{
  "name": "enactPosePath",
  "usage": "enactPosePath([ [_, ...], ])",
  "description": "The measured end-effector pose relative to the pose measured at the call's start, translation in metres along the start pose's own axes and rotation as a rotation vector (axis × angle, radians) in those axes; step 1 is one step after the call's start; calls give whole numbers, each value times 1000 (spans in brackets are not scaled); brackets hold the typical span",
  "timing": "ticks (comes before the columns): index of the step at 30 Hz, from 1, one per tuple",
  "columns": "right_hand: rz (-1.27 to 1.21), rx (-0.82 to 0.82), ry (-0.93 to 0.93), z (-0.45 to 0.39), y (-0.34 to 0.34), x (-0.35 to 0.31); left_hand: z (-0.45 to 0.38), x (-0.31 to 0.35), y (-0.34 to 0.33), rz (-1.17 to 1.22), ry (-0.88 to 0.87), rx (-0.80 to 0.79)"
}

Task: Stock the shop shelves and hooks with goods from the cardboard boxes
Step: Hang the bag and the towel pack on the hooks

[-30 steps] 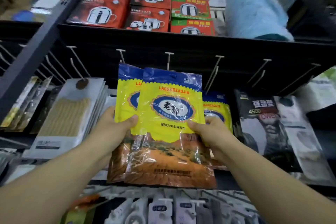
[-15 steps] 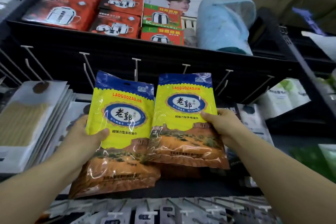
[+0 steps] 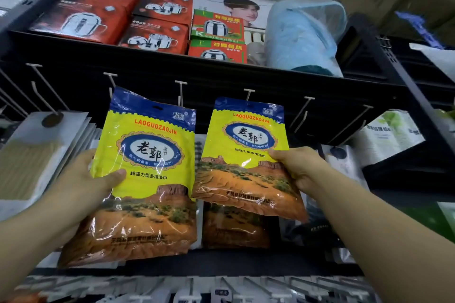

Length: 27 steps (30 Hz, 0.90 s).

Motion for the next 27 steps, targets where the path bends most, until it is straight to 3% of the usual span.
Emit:
enactPosePath([
  [20, 113, 8, -27, -12, 0, 14, -9, -1, -2, -16, -80, 7],
  [27, 540, 125, 70, -30, -23, 41, -12, -5, 3, -16, -63, -7],
])
Point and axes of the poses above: each hand's wrist, its own z-axis away from the middle knuckle, its own y-axis out of the back of the hand, x = y × z, the point moved 4 cm from there along -z, towards the middle knuckle, and after that the axes turned 15 degrees about z, right-handed, at the moved point
